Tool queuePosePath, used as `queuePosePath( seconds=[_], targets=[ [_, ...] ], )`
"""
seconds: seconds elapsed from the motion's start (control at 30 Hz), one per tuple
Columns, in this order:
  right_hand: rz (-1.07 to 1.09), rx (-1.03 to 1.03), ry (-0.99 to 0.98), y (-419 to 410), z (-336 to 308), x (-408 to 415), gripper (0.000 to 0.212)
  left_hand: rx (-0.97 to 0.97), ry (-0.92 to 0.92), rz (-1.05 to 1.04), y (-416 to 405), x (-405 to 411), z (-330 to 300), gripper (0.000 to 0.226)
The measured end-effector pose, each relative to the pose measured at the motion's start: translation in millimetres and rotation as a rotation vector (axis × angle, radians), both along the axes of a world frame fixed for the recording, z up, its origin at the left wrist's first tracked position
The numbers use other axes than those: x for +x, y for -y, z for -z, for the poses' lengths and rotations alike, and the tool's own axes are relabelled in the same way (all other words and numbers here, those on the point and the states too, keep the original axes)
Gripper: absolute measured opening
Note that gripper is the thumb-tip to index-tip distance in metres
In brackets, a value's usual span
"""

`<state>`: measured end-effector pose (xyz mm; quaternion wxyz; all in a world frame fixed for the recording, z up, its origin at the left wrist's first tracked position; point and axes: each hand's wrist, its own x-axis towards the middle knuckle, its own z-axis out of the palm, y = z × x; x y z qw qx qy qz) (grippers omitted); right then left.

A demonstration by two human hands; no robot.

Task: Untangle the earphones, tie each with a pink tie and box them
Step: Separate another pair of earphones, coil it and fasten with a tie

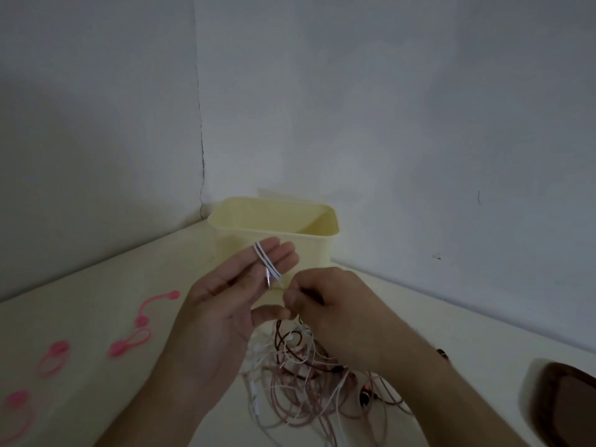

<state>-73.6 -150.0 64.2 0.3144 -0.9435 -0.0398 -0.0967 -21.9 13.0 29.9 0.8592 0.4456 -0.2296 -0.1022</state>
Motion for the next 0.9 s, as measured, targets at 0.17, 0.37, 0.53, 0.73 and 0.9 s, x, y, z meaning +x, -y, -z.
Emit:
queuePosePath(
  seconds=[0.17, 0.37, 0.53, 0.73, 0.9],
  targets=[
    [-0.014, 0.005, 0.028, 1.2, -13.1, -7.8, 0.025, 0.414, 0.192, -0.160, 5.3, -1.5, 7.3, 0.033],
    [0.029, 0.160, 0.156, 15.5, -18.7, -9.6, 0.024, 0.239, 0.047, 0.060, 2.8, -5.9, 8.4, 0.039],
    [-0.041, 0.095, 0.022, 9.2, -6.0, -2.9, 0.027, -0.059, -0.043, 0.172, -0.3, -5.7, 0.7, 0.037],
    [-0.021, 0.010, -0.074, 3.1, -3.7, -0.4, 0.028, 0.182, 0.118, -0.083, 4.3, -0.8, 6.3, 0.033],
    [0.011, 0.303, -0.055, 11.5, -12.4, -4.6, 0.030, 0.492, 0.294, -0.220, 9.4, 2.8, 16.7, 0.028]
  ],
)
